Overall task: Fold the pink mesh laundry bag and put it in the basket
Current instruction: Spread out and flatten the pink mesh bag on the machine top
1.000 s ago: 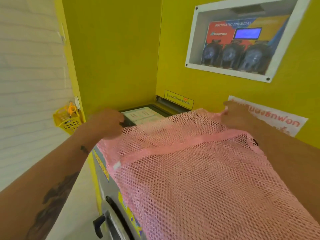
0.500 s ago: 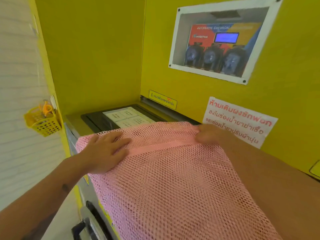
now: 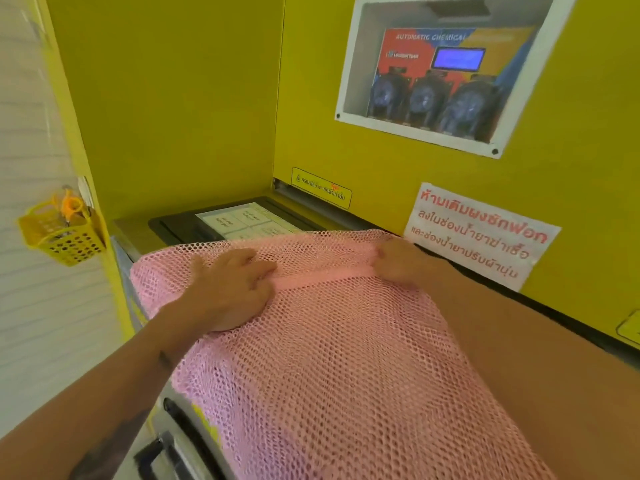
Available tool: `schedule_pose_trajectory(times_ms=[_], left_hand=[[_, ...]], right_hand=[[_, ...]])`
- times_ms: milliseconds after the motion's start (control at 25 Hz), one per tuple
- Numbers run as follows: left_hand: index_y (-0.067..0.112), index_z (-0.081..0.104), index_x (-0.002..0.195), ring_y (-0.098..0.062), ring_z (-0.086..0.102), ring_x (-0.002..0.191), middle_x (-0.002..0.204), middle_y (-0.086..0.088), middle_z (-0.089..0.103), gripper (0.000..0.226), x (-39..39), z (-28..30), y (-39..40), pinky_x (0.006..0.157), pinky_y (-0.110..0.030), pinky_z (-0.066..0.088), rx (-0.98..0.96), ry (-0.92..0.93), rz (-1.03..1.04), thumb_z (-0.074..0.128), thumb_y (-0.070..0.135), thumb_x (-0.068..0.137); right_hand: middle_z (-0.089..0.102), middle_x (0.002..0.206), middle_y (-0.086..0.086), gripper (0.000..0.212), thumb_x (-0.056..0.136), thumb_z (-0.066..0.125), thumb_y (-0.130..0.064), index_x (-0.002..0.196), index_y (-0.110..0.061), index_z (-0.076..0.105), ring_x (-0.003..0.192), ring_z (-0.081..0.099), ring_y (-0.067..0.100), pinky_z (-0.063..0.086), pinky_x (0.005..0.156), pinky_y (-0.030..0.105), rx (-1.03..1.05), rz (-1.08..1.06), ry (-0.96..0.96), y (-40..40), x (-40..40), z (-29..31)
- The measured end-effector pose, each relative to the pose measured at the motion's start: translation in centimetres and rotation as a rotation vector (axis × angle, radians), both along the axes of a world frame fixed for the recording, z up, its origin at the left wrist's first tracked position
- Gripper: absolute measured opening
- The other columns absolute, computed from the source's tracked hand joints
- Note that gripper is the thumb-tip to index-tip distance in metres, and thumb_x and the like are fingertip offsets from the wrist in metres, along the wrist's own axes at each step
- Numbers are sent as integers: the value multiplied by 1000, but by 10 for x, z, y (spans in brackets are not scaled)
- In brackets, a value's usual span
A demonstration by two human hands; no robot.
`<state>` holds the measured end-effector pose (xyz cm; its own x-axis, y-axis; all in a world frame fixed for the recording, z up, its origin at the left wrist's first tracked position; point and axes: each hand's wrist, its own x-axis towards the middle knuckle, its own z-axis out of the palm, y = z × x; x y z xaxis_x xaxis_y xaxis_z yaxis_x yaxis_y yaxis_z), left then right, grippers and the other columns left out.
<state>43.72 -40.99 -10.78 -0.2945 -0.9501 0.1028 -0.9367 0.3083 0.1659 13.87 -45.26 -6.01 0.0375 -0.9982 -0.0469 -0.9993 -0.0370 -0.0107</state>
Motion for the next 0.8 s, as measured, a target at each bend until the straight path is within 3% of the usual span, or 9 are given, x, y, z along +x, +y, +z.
schedule_pose_trajectory(times_ms=[240,400,480,600,720,800], left_hand=[[45,32,146,-22,18,148,162,4,21,53,-9,5,-16,114,-67,2,14,2,-54,25,57,96],[37,48,137,-25,35,139,153,-1,38,43,-19,23,-2,115,-60,19,-160,-102,-50,46,42,95],[31,57,128,-24,49,125,139,-3,52,35,-37,33,21,112,-55,31,-278,-92,-59,54,27,93],[24,68,109,-16,59,91,110,-1,66,23,-67,43,79,92,-46,51,-333,176,-197,55,16,92],[31,68,92,-6,59,73,86,11,66,13,-99,48,173,67,-31,49,-126,350,-405,57,26,91],[35,66,86,-7,60,68,77,14,64,14,-117,47,238,60,-27,47,24,372,-520,54,41,88]], right_hand=[[62,106,8,25,79,55,-14,103,-9,62,88,57,22,56,79,37,-103,-232,-51,31,-33,15],[65,107,3,12,88,58,-17,96,-23,65,81,59,13,46,62,28,-125,-119,-234,84,-58,47],[68,102,-3,12,92,62,-24,103,-29,66,84,63,10,51,72,31,46,21,-233,131,-58,66],[68,97,-12,22,91,67,-35,112,-40,63,90,66,8,54,84,35,382,174,-137,214,-54,84],[62,106,-20,35,85,71,-45,117,-47,57,101,60,0,51,90,30,527,299,-35,284,-60,83],[51,125,-21,59,76,75,-55,127,-54,45,117,51,2,46,98,34,588,349,19,314,-69,71]])
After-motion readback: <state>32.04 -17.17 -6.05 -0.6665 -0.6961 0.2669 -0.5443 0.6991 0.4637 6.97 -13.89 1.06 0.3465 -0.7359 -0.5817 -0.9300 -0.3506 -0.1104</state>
